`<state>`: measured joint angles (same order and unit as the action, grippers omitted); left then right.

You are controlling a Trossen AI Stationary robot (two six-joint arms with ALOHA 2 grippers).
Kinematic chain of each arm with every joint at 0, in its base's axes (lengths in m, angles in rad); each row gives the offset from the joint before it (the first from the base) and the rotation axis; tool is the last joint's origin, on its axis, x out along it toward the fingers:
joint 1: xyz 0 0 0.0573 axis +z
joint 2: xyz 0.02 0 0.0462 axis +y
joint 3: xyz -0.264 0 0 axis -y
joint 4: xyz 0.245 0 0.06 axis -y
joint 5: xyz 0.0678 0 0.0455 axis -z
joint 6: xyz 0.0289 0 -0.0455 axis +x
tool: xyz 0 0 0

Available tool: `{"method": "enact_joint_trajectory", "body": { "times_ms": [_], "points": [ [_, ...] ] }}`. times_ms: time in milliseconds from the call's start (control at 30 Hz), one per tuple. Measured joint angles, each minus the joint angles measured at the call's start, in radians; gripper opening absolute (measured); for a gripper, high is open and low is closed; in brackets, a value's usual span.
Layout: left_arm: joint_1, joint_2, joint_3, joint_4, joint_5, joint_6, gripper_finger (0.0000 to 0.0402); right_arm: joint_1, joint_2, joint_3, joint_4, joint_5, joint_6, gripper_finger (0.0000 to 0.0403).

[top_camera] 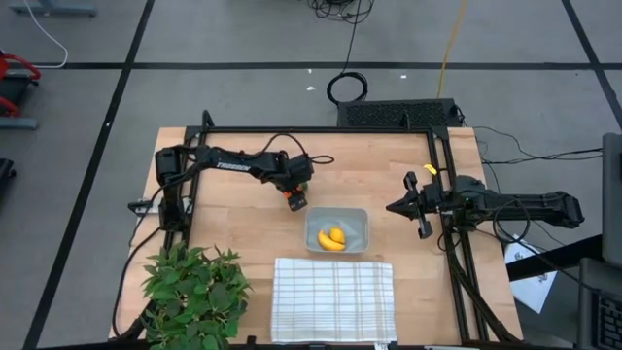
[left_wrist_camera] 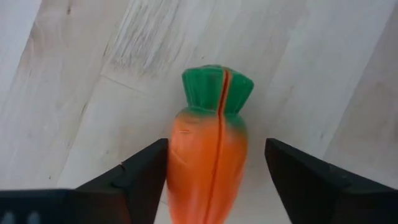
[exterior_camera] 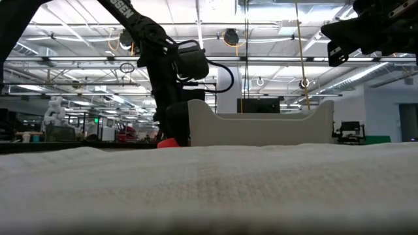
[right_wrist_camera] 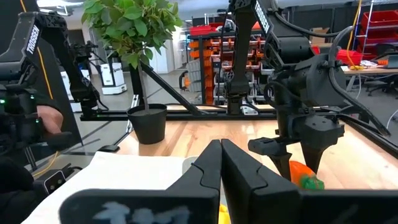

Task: Pick and placing Produce into tupperware
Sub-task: Put the carrot into the gray bin

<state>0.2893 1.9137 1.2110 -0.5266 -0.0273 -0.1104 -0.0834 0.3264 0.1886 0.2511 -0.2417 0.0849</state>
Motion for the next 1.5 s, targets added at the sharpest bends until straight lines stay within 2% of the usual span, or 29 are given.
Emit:
{"method": "enact_joint_trajectory", "body": {
  "times_ms": [300,433,800,1000,1500],
  "points": [
    [0.0,-0.001,0.001,-0.006,0.0,0.024,0.0169,0.0,0.0,0.0,0.0,0.0,-0.003,0.0],
    [0.0,-0.002,0.001,-0.007,0.0,0.028,0.0141,0.0,0.0,0.0,0.0,0.0,-0.003,0.0],
    [0.0,-0.043,0.002,-0.047,-0.01,0.08,0.0167,0.0,0.0,0.0,0.001,0.0,-0.003,0.0],
    [0.002,-0.117,0.004,-0.049,-0.026,0.084,0.0154,0.0,0.0,0.0,-0.001,0.0,-0.003,0.0],
    [0.005,-0.347,0.004,-0.046,-0.044,0.223,0.0165,0.0,0.0,0.0,-0.001,0.0,0.0,0.0]
  ]
}}
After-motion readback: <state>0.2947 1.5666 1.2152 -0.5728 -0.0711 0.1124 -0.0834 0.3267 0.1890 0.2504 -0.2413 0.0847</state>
